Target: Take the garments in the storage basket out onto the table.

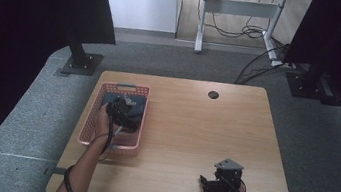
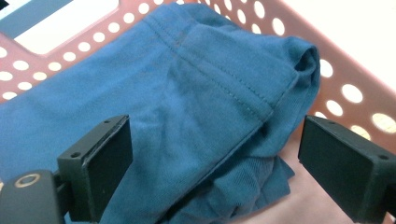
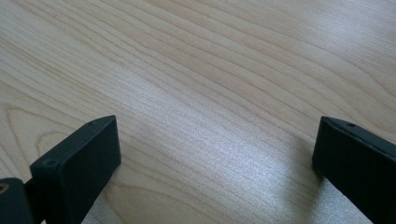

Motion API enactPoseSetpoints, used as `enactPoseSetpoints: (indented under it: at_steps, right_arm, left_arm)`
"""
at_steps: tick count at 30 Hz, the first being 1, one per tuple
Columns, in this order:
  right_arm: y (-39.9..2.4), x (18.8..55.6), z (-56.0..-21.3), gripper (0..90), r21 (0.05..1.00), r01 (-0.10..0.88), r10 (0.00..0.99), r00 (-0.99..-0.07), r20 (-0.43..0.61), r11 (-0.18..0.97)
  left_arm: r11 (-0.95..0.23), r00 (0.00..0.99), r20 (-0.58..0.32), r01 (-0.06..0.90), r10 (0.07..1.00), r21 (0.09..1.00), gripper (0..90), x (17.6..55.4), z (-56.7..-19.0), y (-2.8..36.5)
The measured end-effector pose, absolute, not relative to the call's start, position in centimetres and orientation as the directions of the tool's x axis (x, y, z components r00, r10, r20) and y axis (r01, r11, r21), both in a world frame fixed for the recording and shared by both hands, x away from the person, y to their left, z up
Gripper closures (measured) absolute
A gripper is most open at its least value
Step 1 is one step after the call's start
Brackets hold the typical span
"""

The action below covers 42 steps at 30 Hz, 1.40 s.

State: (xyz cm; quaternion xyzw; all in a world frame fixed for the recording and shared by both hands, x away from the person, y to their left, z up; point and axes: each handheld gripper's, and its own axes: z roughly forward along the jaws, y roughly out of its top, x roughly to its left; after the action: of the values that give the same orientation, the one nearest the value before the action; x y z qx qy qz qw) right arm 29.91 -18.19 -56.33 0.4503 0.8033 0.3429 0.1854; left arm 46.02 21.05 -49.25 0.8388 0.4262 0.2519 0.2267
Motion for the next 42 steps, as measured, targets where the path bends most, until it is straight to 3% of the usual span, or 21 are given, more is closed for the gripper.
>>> enactPoseSetpoints:
  at_steps: [42]
  right_arm:
    - [-18.2, 29.9, -56.3, 0.7, 0.718, 0.595, 0.849, -0.529, 0.011, 0.362]
  left_arm:
    - [-0.561, 0.489, 0.286, 0.637, 0.824, 0.529, 12.5, 47.3, -51.6, 20.3]
